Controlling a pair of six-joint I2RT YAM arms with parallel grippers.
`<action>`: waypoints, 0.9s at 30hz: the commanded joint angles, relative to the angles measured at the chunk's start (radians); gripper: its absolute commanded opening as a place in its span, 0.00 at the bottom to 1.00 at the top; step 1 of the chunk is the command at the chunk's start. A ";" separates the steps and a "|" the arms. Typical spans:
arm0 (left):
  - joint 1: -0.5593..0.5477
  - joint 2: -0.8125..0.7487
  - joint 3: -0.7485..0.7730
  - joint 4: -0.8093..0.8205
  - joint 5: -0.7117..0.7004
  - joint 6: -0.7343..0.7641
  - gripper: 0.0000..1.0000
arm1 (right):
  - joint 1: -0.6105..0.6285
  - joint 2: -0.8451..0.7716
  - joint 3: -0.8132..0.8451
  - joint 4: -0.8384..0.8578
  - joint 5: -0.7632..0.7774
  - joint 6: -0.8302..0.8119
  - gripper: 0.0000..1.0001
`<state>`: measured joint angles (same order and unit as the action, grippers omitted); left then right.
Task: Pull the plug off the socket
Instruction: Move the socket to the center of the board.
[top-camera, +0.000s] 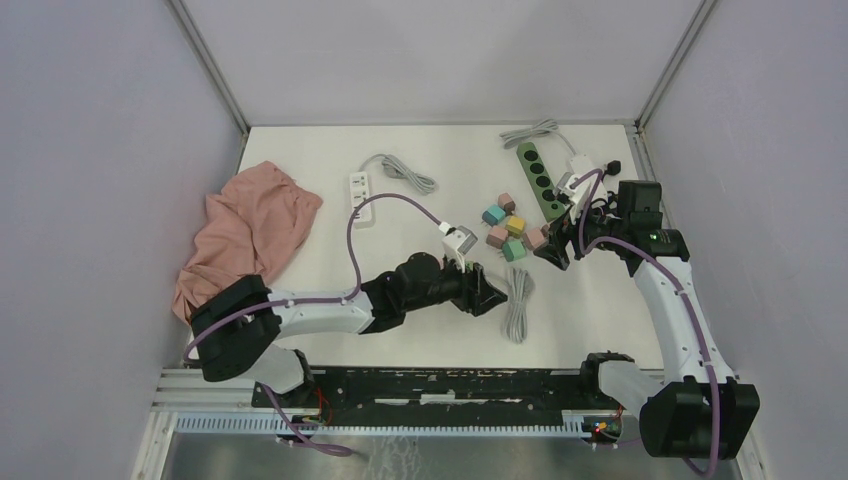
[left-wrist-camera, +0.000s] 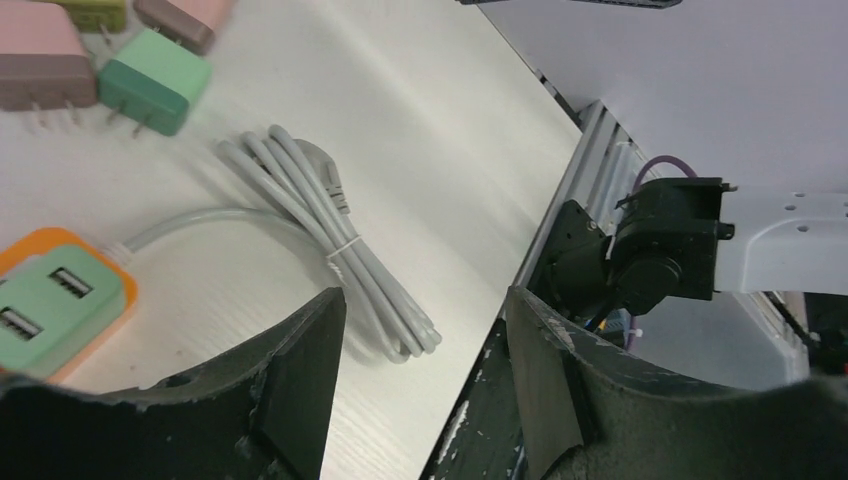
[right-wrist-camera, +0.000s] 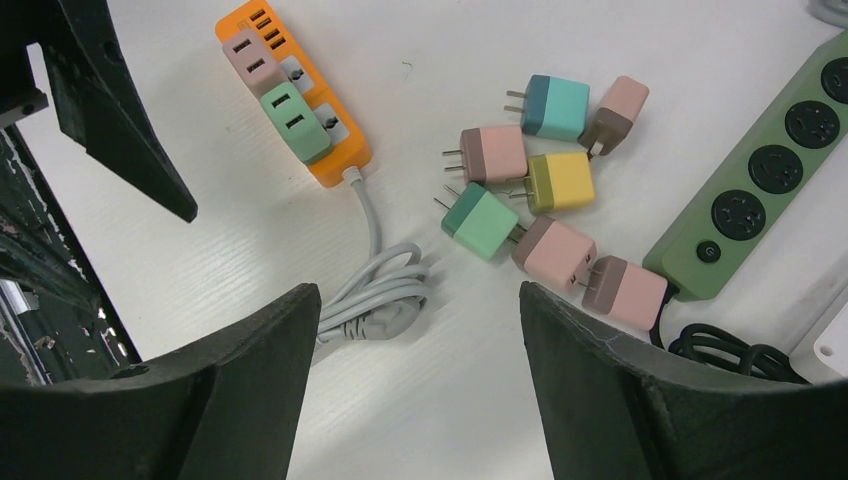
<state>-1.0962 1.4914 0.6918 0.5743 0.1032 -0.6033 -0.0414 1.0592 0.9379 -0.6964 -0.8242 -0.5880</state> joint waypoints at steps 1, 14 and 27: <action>0.002 -0.079 -0.007 -0.088 -0.092 0.125 0.67 | -0.005 -0.013 -0.001 0.028 -0.033 -0.002 0.79; 0.006 -0.245 -0.027 -0.353 -0.358 0.295 0.77 | -0.005 -0.007 -0.003 0.026 -0.038 -0.007 0.80; 0.031 -0.304 -0.042 -0.544 -0.565 0.415 0.82 | -0.006 0.000 -0.006 0.028 -0.044 -0.009 0.80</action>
<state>-1.0798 1.2152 0.6632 0.0727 -0.3710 -0.2684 -0.0422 1.0607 0.9337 -0.6964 -0.8371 -0.5911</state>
